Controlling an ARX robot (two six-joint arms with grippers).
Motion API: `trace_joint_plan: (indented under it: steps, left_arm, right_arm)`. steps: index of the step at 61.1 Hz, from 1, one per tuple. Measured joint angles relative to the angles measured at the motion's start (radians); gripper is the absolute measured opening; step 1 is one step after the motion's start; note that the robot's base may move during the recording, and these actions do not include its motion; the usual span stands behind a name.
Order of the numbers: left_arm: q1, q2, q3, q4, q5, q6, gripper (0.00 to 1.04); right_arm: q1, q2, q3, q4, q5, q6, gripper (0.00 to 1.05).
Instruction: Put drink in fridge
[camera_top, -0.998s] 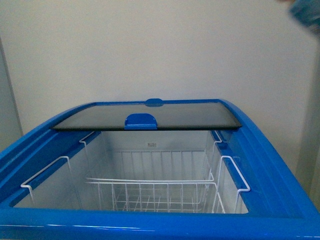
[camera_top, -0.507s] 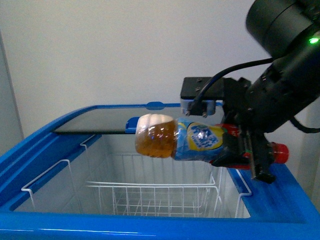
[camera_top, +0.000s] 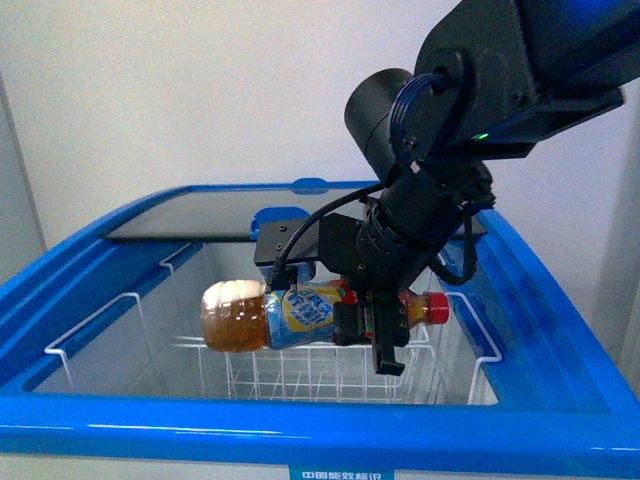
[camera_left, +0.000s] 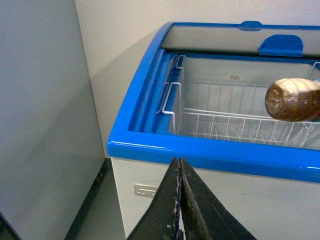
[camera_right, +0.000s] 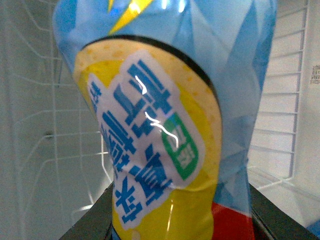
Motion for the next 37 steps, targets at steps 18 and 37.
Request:
trace_joint_plan:
  steps: [18, 37]
  left_arm:
    - [0.0, -0.09, -0.037, -0.04, 0.0, -0.002, 0.03]
    - [0.0, -0.231, -0.037, -0.175, 0.0, -0.002, 0.03]
  right_arm:
    - [-0.005, 0.189, 0.195, -0.046, 0.03, 0.017, 0.43]
    - [0.011, 0.312, 0.167, 0.094, 0.082, 0.033, 0.43]
